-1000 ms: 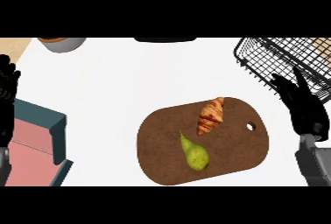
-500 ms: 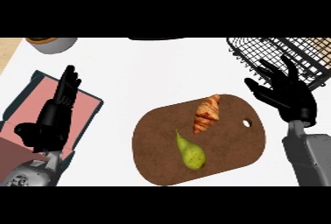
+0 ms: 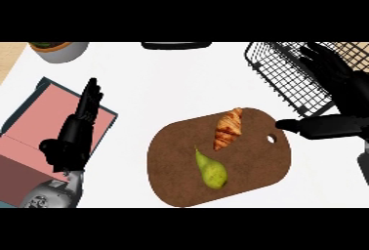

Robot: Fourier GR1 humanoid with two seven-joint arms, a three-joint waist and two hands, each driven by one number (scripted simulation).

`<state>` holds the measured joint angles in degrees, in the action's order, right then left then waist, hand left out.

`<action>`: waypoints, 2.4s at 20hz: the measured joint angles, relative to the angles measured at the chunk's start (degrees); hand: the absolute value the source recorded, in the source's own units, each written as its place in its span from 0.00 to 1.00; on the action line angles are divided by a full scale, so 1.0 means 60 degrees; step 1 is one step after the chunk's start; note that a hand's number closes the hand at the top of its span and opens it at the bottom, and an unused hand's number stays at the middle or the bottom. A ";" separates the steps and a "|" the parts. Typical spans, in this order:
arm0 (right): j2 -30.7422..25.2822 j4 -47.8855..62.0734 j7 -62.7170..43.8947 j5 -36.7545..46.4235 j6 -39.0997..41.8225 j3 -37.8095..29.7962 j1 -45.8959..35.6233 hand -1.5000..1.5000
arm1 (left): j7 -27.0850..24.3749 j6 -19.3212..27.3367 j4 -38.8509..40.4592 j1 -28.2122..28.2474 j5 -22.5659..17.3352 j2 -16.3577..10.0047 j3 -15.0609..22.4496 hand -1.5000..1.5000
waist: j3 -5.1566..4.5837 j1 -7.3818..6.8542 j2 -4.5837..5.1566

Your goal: Pick the croissant from the cutting board and place it in the tiered basket

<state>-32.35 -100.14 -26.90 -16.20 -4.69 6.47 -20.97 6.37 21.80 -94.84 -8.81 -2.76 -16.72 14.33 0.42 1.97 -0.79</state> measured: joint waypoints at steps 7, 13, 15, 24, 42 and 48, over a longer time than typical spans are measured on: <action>-0.2221 -0.0876 -0.2816 0.1316 0.2133 0.1897 -0.1596 0.00 | -0.0032 -0.0053 0.0000 -0.0073 0.0130 0.0176 0.0283 0.50 | -0.0063 -0.0431 0.0029; -0.2139 -0.0589 -0.5171 0.1577 0.3387 0.3512 -0.3813 0.00 | 0.0022 -0.0154 0.0117 -0.0276 0.0210 0.0328 0.0458 0.50 | -0.0064 -0.0759 0.0099; -0.1720 -0.0265 -0.5556 0.1582 0.3432 0.4044 -0.4404 0.00 | 0.0023 -0.0148 0.0197 -0.0355 0.0244 0.0394 0.0464 0.50 | -0.0056 -0.0764 0.0105; 0.0141 0.1810 -0.6385 0.1210 0.3512 0.5340 -0.6698 0.00 | -0.0139 -0.0128 0.0436 -0.0403 0.0309 0.0642 0.0381 0.50 | -0.0008 -0.0646 0.0093; 0.0866 0.4215 -0.6563 0.0105 0.4000 0.7008 -0.8005 0.00 | -0.0336 -0.0031 0.0325 0.0003 0.0575 0.0836 0.0265 0.50 | 0.0022 -0.0313 0.0031; 0.0806 0.4438 -0.6468 0.0034 0.4229 0.7582 -0.8174 0.00 | -0.0319 -0.0192 0.0273 0.0071 0.0480 0.0831 0.0137 0.50 | 0.0020 -0.0298 0.0031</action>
<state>-27.51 -73.51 -65.71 -16.00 20.69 51.96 -70.02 4.46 20.65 -93.20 -8.38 0.12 -11.74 15.14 0.54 0.18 -0.61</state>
